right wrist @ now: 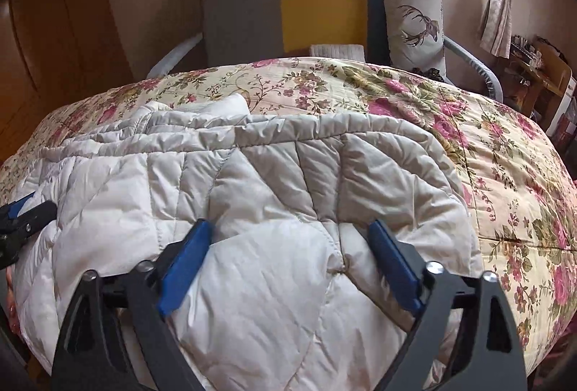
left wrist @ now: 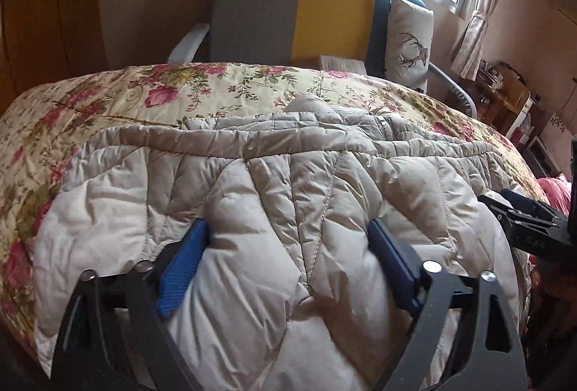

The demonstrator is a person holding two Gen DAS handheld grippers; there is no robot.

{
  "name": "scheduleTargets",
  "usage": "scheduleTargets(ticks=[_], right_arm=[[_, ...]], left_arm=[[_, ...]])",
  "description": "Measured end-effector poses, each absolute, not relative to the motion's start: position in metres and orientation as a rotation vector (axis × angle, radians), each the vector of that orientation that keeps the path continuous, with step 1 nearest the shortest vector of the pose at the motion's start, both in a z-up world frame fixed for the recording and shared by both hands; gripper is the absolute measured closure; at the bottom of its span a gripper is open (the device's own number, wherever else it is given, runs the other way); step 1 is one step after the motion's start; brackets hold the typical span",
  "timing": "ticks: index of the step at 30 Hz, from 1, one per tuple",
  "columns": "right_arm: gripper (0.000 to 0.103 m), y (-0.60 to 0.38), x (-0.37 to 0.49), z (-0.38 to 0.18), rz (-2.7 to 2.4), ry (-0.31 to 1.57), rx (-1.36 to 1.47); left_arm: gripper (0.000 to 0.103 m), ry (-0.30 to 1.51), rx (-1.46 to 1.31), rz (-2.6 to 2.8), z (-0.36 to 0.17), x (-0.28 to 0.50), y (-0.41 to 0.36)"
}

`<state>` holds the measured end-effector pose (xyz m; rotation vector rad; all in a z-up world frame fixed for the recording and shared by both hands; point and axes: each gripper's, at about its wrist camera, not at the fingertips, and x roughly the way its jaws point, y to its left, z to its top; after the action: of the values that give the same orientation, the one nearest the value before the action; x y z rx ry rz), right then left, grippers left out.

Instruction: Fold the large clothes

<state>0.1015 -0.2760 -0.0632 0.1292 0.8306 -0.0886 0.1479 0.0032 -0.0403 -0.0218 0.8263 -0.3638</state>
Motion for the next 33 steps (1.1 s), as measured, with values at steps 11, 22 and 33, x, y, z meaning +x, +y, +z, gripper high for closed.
scheduleTargets(ticks=[11,22,33], right_arm=[[0.102,-0.257,0.089,-0.058,-0.029,0.774,0.009],[0.102,-0.256,0.093,-0.010,-0.033,0.624,-0.020],[0.102,-0.263,0.152,-0.041,-0.027,0.717,-0.014]], left_arm=[[0.088,0.793,-0.019,-0.425,-0.022,0.127,-0.005],[0.089,0.629,0.033,-0.397,0.031,0.125,-0.012],[0.088,0.801,0.020,-0.332,-0.026,0.193,-0.019]])
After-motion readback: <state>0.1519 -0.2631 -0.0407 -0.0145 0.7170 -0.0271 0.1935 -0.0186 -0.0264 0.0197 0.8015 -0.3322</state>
